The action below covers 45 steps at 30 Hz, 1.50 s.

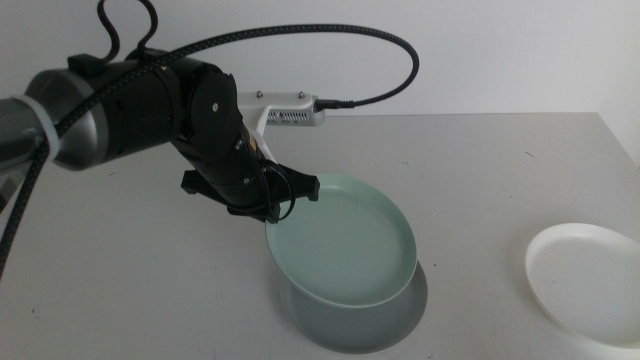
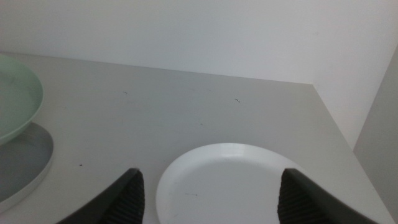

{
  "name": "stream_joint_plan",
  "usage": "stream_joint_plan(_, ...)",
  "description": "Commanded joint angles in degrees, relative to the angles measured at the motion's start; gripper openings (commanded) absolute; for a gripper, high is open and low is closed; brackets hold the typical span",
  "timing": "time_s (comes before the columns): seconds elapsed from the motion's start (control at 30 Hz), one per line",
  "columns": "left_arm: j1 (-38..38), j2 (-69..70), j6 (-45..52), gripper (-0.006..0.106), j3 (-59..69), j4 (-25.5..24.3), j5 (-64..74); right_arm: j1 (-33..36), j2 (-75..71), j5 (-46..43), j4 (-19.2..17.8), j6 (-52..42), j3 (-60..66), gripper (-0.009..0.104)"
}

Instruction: Stack the three bowls on top of each other.

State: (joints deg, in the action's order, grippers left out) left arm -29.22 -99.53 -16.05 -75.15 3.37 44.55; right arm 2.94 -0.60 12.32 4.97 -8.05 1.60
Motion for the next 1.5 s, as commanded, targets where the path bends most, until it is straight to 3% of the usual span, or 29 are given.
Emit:
stream_joint_plan(0.0, -1.2, 3.5, -0.9, 0.0, 1.3, 2.1, -4.6, -0.4, -1.5, -4.7, -0.2, -0.2, -0.3, 0.055)
stream_joint_plan(0.27, -2.1, 3.3, -0.1, 0.0, 7.5, 7.1, -9.7, -0.4, -1.5, -4.7, -0.2, -0.2, -0.3, 0.055)
stream_joint_plan(0.7, -2.9, 2.2, 1.2, 0.004, 11.4, 6.8, -14.3, -0.4, -1.5, -4.7, -0.2, -0.2, -0.3, 0.055)
stream_joint_plan(0.87, -2.9, 1.9, 2.4, 0.024, 11.4, 6.8, -14.0, -0.4, -1.5, -4.7, -0.2, -0.2, -0.3, 0.055)
stream_joint_plan(1.1, -2.8, 2.7, 6.3, 0.088, 11.2, 6.7, -13.9, -0.4, -1.5, -4.7, -0.2, -0.2, -0.3, 0.055)
stream_joint_plan(1.2, -2.8, 5.9, 9.0, 0.106, 11.2, 7.3, -13.8, -0.4, -1.5, -4.7, -0.2, -0.2, -0.3, 0.055)
stream_joint_plan(1.47, -2.7, 26.3, 19.5, 0.105, 11.2, 5.8, -3.4, -0.4, -1.5, -4.7, -0.2, -0.2, -0.3, 0.055)
